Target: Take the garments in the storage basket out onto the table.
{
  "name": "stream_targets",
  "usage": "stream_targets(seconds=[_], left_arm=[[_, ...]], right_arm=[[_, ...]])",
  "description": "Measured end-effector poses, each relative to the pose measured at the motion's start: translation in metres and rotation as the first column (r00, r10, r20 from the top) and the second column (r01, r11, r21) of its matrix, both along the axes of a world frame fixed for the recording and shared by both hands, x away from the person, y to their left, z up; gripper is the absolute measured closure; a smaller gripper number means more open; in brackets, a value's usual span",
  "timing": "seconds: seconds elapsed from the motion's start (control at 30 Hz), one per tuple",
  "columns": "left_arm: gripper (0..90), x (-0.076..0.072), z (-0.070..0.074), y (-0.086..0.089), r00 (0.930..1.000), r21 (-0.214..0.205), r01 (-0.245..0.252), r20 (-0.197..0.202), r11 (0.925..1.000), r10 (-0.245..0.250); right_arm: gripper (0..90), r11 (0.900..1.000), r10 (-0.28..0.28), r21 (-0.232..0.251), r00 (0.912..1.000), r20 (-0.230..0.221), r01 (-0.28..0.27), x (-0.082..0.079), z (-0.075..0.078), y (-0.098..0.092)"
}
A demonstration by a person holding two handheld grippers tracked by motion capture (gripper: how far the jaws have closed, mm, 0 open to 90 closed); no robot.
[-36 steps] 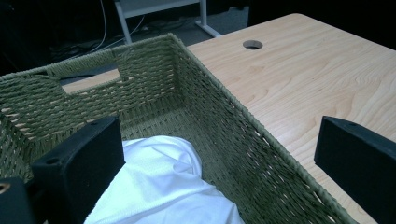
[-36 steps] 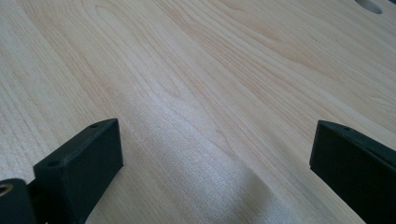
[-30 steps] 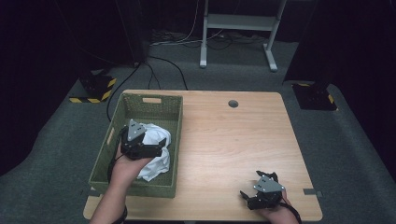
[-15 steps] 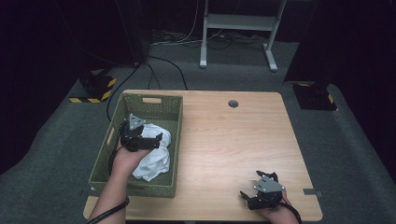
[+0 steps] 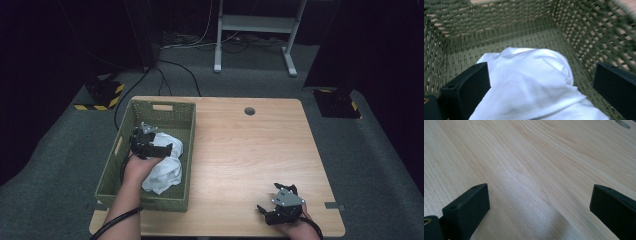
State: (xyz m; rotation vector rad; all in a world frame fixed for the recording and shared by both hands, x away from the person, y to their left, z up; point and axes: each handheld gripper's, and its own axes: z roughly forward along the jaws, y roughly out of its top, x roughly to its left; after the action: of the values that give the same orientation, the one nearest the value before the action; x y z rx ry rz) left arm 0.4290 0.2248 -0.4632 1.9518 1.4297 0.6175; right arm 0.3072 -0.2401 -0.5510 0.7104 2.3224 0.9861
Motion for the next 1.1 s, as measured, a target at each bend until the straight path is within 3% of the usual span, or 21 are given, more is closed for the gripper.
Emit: stream_targets(seconds=[0.2,0.5,0.6,0.63,0.87,0.97,1.1], left_arm=[[1.6,0.005,-0.013,0.0,0.9983,0.024,-0.016,-0.055,0.9996,0.018],[1.6,0.014,-0.02,0.0,0.9912,0.049,-0.009,-0.132,0.9988,0.016],[1.8,0.017,-0.024,-0.001,0.9858,0.054,-0.001,-0.168,0.9986,0.01],[2.1,0.018,-0.027,-0.002,0.9808,0.063,0.01,-0.195,0.9979,0.003],[2.1,0.02,-0.032,-0.003,0.9738,0.08,0.009,-0.227,0.9967,0.009],[2.0,0.02,-0.036,-0.002,0.968,0.082,0.012,-0.251,0.9966,0.009],[3.2,0.021,-0.042,-0.004,0.9559,0.116,0.036,-0.294,0.9926,0.0]], right_arm=[[2.2,1.0,0.003,0.001,1.0,0.002,-0.003,0.0,0.0,0.0],[2.3,1.0,0.003,-0.003,1.0,0.001,-0.003,0.0,0.0,0.0],[2.3,1.0,0.003,-0.004,1.0,0.002,-0.003,0.0,0.0,0.0],[2.3,1.0,0.004,-0.004,1.0,0.002,-0.004,0.0,0.0,0.0],[2.3,1.0,0.005,-0.002,1.0,0.003,-0.005,0.0,0.0,0.0],[2.3,1.0,0.006,-0.003,1.0,0.003,-0.005,0.0,0.0,0.0],[2.4,1.0,0.005,-0.002,1.0,0.003,-0.005,0.0,0.0,0.0]])
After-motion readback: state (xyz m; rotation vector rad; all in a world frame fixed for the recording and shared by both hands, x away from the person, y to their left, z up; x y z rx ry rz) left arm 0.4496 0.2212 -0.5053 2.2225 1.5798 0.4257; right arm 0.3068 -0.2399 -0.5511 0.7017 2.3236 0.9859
